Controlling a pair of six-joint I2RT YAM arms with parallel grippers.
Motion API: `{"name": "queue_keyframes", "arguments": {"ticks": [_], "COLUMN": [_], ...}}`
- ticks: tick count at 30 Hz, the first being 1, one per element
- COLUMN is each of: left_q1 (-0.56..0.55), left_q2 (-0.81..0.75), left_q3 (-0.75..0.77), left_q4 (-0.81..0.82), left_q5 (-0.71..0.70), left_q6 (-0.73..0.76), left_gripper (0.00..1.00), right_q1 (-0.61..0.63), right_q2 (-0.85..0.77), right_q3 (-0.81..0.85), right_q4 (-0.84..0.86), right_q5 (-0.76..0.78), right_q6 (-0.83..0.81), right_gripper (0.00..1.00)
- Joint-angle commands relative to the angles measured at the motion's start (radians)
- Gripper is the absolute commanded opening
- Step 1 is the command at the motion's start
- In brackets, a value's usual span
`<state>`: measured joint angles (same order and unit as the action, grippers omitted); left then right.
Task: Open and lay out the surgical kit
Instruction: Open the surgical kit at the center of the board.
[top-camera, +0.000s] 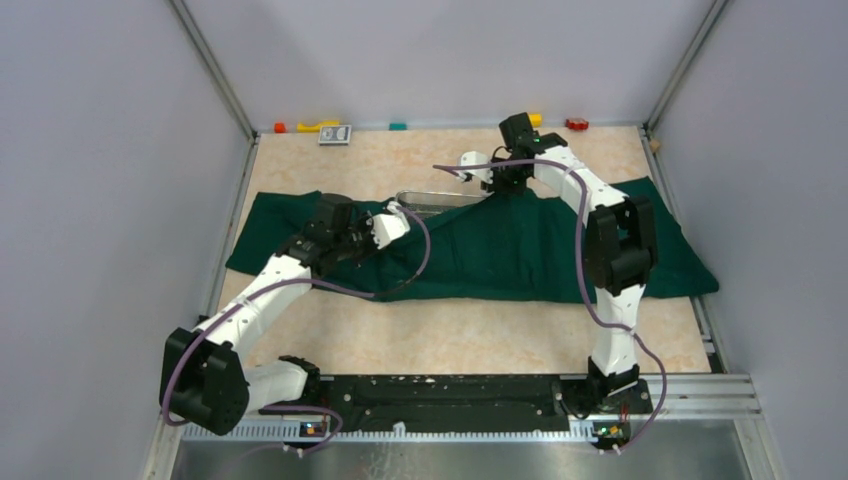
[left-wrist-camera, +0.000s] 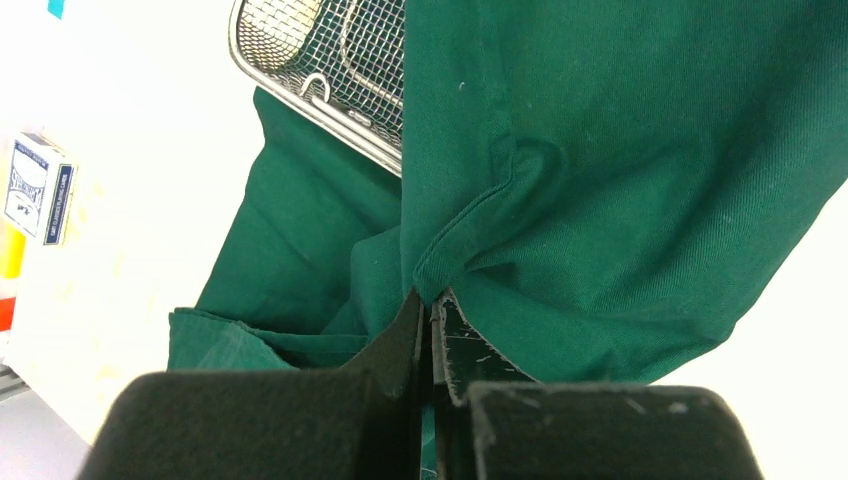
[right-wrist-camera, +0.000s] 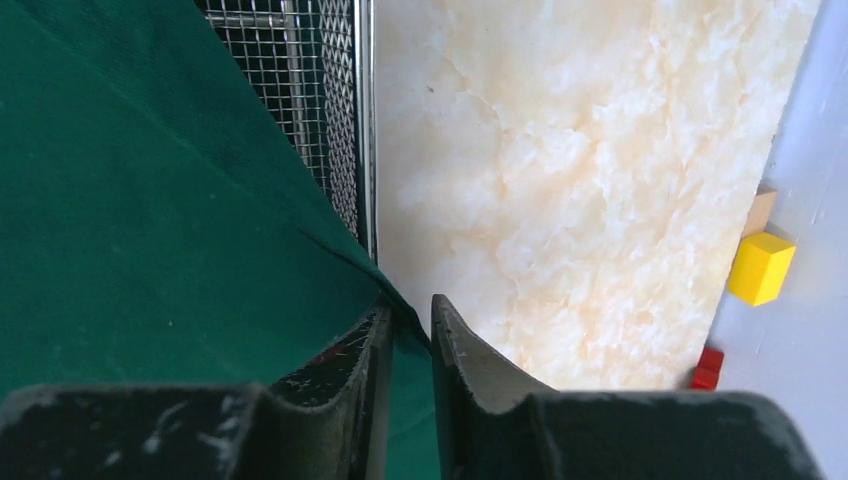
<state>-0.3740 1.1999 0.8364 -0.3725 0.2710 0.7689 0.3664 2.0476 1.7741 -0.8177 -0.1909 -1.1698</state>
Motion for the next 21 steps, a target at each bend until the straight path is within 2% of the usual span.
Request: {"name": "queue_keyframes", "arguments": {"ticks": [1,6,21], "left_q1": [0.000,0.001,0.000], "left_q2": [-0.019,-0.010,-0.021], "left_q3": [0.038,0.044,0.066], "left_q4": [-0.003,-0.002,-0.026], "left_q5": [-0.011,-0.012,-0.026], "left_q6": [-0.002,0.000,0.001], "left_gripper": [0.00,0.00,0.00], "right_q1": [0.005,0.005,0.005], "right_q2": [-0.047,-0.035,-0.125], "right_q3": [0.040,0.060,0.015], "right_q4": [0.048,0.015,-0.054], "right_q5": [0.027,0.020,0.011], "right_q6": [0.002,0.001,0.002], "right_gripper": [0.14,0.00,0.00]}}
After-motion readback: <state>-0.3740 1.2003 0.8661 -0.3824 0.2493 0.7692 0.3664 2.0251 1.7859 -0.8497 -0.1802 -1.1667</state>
